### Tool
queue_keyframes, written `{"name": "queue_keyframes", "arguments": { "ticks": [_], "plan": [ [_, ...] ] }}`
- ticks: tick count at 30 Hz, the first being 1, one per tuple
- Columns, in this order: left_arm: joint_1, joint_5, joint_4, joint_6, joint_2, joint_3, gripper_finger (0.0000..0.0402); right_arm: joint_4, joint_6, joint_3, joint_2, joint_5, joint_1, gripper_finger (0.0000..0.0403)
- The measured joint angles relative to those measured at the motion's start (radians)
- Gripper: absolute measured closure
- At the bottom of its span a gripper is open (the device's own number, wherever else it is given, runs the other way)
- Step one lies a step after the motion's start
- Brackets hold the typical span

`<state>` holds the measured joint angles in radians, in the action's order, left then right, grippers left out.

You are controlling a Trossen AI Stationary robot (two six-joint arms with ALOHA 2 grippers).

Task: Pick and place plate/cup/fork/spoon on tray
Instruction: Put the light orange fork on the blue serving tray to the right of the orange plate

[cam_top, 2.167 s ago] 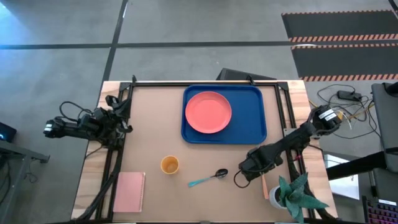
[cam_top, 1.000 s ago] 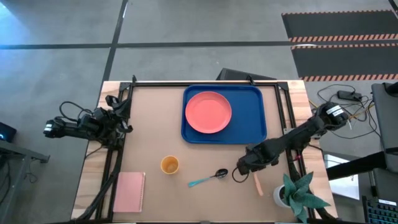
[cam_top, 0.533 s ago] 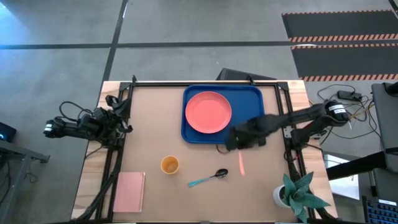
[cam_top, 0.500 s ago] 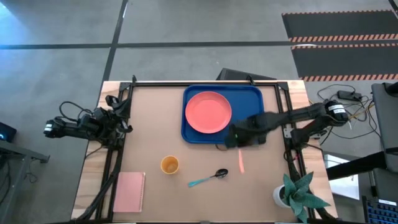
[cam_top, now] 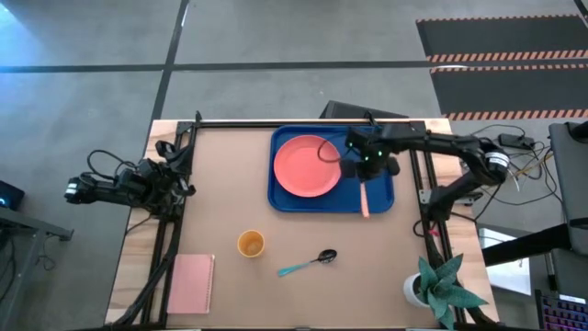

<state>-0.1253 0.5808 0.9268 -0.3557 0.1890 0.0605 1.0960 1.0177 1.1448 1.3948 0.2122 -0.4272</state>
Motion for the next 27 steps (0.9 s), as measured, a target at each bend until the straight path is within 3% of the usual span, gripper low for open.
{"name": "queue_keyframes", "arguments": {
  "ticks": [11,27],
  "plan": [
    [0.0,0.0,0.002,0.0,-0.001,0.002,0.0402,-0.001,-0.273,0.011,0.166,-0.001,-0.258,0.039],
    [0.0,0.0,0.005,0.0,-0.001,0.0,0.0402,-0.008,-0.332,0.038,0.325,-0.029,-0.326,0.039]
  ]
}}
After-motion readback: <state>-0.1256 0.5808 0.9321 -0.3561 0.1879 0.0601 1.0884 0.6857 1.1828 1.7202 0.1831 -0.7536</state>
